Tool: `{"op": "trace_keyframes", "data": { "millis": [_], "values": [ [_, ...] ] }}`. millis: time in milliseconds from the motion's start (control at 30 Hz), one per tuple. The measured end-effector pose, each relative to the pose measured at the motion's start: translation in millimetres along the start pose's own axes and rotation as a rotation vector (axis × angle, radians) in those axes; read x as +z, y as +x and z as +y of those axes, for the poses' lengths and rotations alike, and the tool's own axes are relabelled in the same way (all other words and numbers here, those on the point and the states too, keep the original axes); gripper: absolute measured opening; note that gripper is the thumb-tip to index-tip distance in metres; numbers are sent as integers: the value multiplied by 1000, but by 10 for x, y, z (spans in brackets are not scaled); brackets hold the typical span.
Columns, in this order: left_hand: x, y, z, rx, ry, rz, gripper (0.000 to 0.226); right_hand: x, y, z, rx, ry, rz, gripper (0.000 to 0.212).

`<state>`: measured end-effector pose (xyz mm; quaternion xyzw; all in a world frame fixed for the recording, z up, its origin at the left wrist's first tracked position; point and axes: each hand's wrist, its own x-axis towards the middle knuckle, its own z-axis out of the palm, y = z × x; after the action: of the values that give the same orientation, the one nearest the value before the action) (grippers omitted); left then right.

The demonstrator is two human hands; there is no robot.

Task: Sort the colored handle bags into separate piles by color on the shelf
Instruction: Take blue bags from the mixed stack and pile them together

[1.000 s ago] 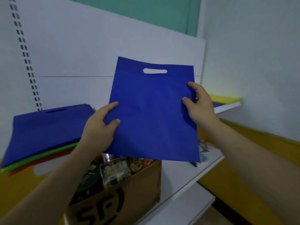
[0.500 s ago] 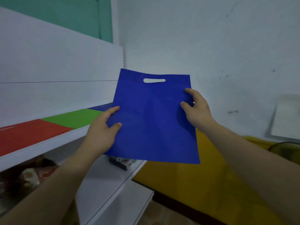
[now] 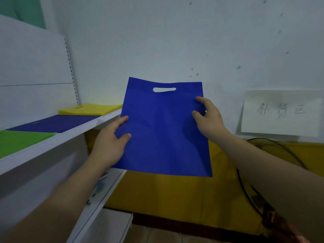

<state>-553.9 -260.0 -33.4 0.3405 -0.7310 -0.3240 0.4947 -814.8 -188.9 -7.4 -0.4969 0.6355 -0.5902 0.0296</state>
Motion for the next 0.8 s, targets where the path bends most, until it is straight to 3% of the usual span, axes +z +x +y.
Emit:
{"op": "trace_keyframes", "data": {
  "millis": [467, 800],
  "values": [
    [188, 1572, -775, 66, -36, -101, 45, 678, 1176, 326, 47, -109, 125, 45],
    [323, 2230, -1166, 26, -15, -54, 46, 1192, 1951, 766, 37, -81, 61, 45]
  ]
}}
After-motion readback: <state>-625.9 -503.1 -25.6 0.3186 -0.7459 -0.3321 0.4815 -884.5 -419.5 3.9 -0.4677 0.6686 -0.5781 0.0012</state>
